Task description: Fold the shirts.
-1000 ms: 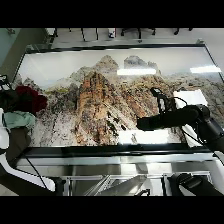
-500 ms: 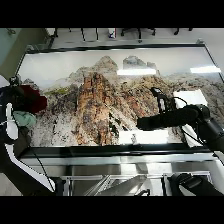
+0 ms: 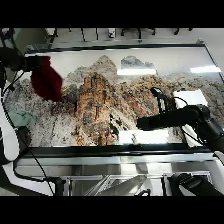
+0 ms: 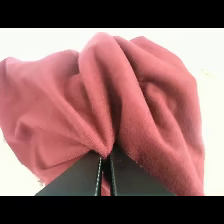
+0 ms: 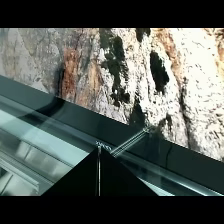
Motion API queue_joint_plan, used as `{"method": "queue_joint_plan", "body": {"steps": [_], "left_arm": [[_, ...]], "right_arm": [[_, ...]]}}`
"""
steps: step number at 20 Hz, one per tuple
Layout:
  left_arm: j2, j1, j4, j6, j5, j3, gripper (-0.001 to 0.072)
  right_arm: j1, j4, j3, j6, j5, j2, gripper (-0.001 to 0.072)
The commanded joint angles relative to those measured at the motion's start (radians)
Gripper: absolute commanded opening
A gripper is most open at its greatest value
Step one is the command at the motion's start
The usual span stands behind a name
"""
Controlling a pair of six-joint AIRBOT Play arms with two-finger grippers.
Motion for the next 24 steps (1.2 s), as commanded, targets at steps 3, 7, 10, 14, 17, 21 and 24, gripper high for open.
{"method": "queue_joint_plan", "body": {"steps": [3, 7, 10, 14, 17, 21, 24], "left_arm": [[0.246, -0.352, -0.095, -0.081, 0.098, -0.217, 0.0013], [0.272, -0.624, -0.093, -0.176, 0.008, -0.439, 0.0013], [0.217, -0.756, -0.095, -0.236, -0.030, -0.525, 0.0425], [0.165, -0.752, -0.090, -0.254, 0.266, -0.417, 0.0697], [0.220, -0.687, -0.083, -0.249, 0.451, -0.386, 0.0697], [0.423, -0.664, 0.000, -0.255, 0.320, -0.718, 0.0696], [0.542, -0.653, -0.103, -0.279, -0.027, -1.090, 0.0696]], "right_arm": [[0.001, 0.001, 0.000, 0.000, 0.003, 0.000, 0.0026], [0.001, 0.000, 0.000, 0.000, 0.005, -0.006, 0.0026], [-0.014, -0.004, 0.008, -0.004, -0.049, -0.005, 0.0026], [-0.117, -0.008, 0.093, -0.082, -0.211, -0.005, 0.0256], [-0.235, -0.008, 0.125, -0.096, -0.250, -0.003, 0.0585], [-0.309, -0.093, 0.074, -0.119, -0.245, -0.004, 0.0580], [-0.303, -0.010, -0.092, -0.140, -0.207, -0.004, 0.0580]]}}
